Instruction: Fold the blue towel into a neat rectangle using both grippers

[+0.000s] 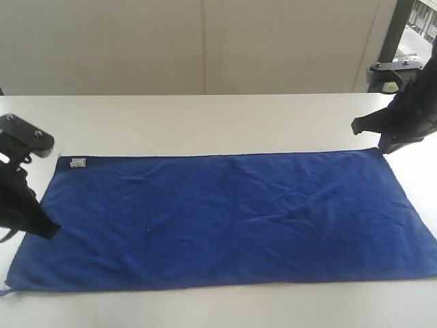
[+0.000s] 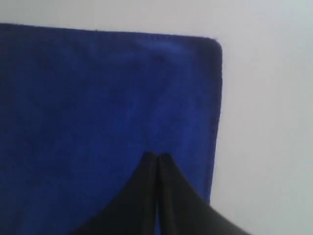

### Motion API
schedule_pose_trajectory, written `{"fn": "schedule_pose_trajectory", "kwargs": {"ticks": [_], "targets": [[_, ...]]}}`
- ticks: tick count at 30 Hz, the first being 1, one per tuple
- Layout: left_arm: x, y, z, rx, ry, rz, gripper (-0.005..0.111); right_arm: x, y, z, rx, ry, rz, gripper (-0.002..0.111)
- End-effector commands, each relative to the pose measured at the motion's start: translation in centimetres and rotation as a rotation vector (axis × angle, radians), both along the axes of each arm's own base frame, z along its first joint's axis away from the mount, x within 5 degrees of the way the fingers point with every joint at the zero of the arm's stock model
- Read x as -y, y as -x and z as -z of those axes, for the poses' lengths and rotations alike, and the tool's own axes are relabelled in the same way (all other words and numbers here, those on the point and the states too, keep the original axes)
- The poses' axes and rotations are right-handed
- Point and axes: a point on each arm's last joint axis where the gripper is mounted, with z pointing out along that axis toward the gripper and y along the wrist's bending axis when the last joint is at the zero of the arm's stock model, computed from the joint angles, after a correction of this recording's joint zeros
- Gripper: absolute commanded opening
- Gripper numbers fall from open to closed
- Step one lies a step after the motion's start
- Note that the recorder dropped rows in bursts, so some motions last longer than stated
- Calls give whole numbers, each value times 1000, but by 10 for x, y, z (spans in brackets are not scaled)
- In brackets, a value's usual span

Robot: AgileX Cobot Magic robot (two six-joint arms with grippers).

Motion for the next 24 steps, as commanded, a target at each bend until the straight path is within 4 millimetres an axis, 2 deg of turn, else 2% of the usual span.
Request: {"fn": "schedule_pose_trajectory", "kwargs": {"ticks": [1, 3, 4, 6, 11, 13, 16, 17, 19, 21, 23, 24], "targets": [[-6, 19, -45, 165, 72, -12, 0, -4, 36, -21, 68, 10, 22, 0], [-10, 30, -64, 241, 122, -35, 0, -7, 50, -21, 54, 0, 39, 0], [-13, 42, -80, 309, 166, -54, 0, -9, 64, -15, 23, -7, 41, 0], [-18, 56, -97, 390, 207, -63, 0, -11, 74, -4, -16, -11, 41, 0], [-31, 94, -129, 555, 269, -62, 0, -11, 82, 15, 24, 3, 74, 0], [-42, 123, -131, 577, 268, -69, 0, -9, 78, 17, 98, 16, 89, 4], [-51, 146, -121, 526, 236, -84, 0, -6, 72, 25, 97, 36, 87, 17], [-55, 156, -116, 527, 229, -83, 0, -5, 70, 33, 70, 48, 82, 26], [-60, 170, -112, 574, 233, -77, 0, 2, 68, 48, 39, 44, 119, 35], [-67, 189, -115, 649, 244, -80, 0, 11, 67, 59, 24, 41, 155, 34], [-77, 209, -118, 741, 240, -89, 0, 20, 65, 61, 60, 49, 173, 32], [-79, 212, -118, 750, 236, -93, 0, 21, 63, 61, 73, 51, 175, 32]]}}
